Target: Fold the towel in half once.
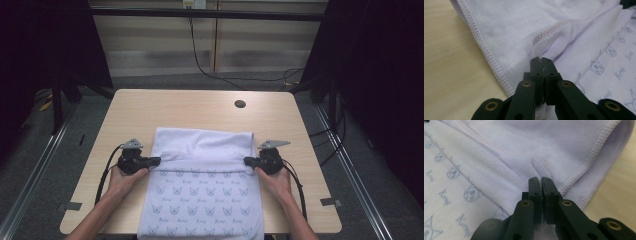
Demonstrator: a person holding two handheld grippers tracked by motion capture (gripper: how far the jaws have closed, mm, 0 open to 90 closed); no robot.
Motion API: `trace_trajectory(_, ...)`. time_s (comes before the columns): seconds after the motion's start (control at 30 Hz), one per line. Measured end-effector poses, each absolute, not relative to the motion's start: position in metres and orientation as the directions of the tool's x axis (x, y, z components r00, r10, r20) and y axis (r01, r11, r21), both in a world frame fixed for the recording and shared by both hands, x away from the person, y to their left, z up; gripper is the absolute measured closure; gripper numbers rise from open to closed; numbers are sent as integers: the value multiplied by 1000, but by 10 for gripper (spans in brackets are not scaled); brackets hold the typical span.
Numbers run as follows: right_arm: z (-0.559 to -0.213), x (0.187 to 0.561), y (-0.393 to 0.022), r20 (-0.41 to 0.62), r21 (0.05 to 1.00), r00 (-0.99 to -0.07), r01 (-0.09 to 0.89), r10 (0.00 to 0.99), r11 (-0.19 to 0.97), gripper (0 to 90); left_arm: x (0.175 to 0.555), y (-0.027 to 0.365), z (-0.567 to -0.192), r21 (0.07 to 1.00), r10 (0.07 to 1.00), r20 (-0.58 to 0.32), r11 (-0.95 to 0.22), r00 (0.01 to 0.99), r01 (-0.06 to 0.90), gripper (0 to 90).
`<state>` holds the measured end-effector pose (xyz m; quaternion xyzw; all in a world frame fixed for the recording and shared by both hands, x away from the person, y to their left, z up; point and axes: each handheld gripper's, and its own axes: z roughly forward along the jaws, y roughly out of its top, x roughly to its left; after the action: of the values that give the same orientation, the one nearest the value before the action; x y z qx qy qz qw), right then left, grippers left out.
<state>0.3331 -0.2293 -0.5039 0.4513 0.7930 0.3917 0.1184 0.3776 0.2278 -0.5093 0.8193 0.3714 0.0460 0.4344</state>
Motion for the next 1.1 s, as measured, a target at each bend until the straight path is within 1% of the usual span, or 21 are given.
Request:
trace_trajectory(0.03, -503, 342, -229, 166, 723, -554, 631, 816, 281, 872, 384, 227, -509, 742, 652, -255, -342, 714, 577, 882)
trace_trajectory(0.07, -503, 349, -228, 159, 720, -545, 634, 823, 281, 872, 390, 226, -509, 746, 661, -242, -341, 710, 572, 882)
trace_trajectory(0.1, -503, 349, -228, 159, 720, -545, 634, 823, 281, 872, 390, 226, -509, 746, 661, -242, -341, 710, 572, 882)
trace_trajectory(0.13, -502, 363, -225, 150, 710, -529, 646, 835, 281, 872, 402, 223, -510, 748, 675, -233, -335, 700, 573, 882)
trace_trajectory(0.17, -502, 369, -225, 140, 711, -521, 645, 842, 281, 872, 408, 221, -510, 747, 682, -233, -330, 693, 576, 882)
trace_trajectory(0.2, -501, 374, -224, 145, 703, -503, 658, 852, 270, 872, 414, 219, -510, 750, 688, -234, -321, 686, 578, 882)
trace_trajectory(0.23, -501, 378, -223, 135, 705, -494, 657, 859, 267, 872, 420, 217, -511, 747, 697, -253, -300, 671, 593, 882)
trace_trajectory(0.27, -501, 382, -223, 137, 705, -480, 662, 867, 255, 872, 425, 215, -511, 748, 708, -251, -291, 660, 597, 882)
trace_trajectory(0.37, -500, 391, -225, 148, 697, -448, 680, 882, 228, 872, 432, 207, -508, 742, 720, -224, -311, 657, 594, 882)
trace_trajectory(0.47, -496, 393, -228, 156, 704, -452, 675, 878, 222, 871, 432, 210, -499, 760, 713, -237, -288, 660, 583, 882)
trace_trajectory(0.5, -484, 391, -230, 188, 735, -459, 652, 868, 186, 871, 427, 215, -482, 785, 703, -219, -285, 677, 550, 882)
trace_trajectory(0.53, -476, 390, -232, 190, 757, -472, 629, 861, 178, 871, 424, 219, -472, 800, 695, -234, -259, 680, 541, 882)
trace_trajectory(0.57, -466, 389, -233, 188, 773, -484, 610, 855, 175, 871, 424, 219, -472, 800, 695, -234, -259, 680, 541, 882)
trace_trajectory(0.6, -455, 387, -234, 180, 793, -497, 583, 849, 174, 871, 419, 226, -451, 833, 680, -227, -236, 698, 501, 882)
trace_trajectory(0.67, -430, 380, -236, 178, 833, -526, 531, 832, 157, 871, 410, 232, -430, 863, 662, -236, -194, 711, 467, 882)
trace_trajectory(0.77, -392, 364, -237, 143, 884, -571, 441, 809, 155, 870, 394, 240, -403, 898, 636, -236, -146, 734, 415, 882)
trace_trajectory(0.87, -364, 343, -239, 112, 913, -612, 374, 783, 162, 870, 373, 247, -381, 915, 603, -230, -134, 764, 381, 881)
trace_trajectory(0.93, -353, 326, -239, 95, 925, -641, 339, 762, 171, 869, 356, 251, -373, 925, 595, -203, -143, 777, 352, 881)
trace_trajectory(0.97, -351, 317, -239, 89, 930, -653, 325, 752, 173, 869, 348, 253, -371, 927, 579, -215, -134, 787, 351, 881)
trace_trajectory(1.03, -350, 296, -239, 72, 935, -673, 303, 736, 186, 868, 332, 256, -370, 931, 576, -201, -140, 793, 338, 881)
trace_trajectory(1.1, -355, 275, -239, 72, 938, -689, 294, 721, 186, 868, 315, 258, -375, 928, 550, -236, -118, 801, 354, 880)
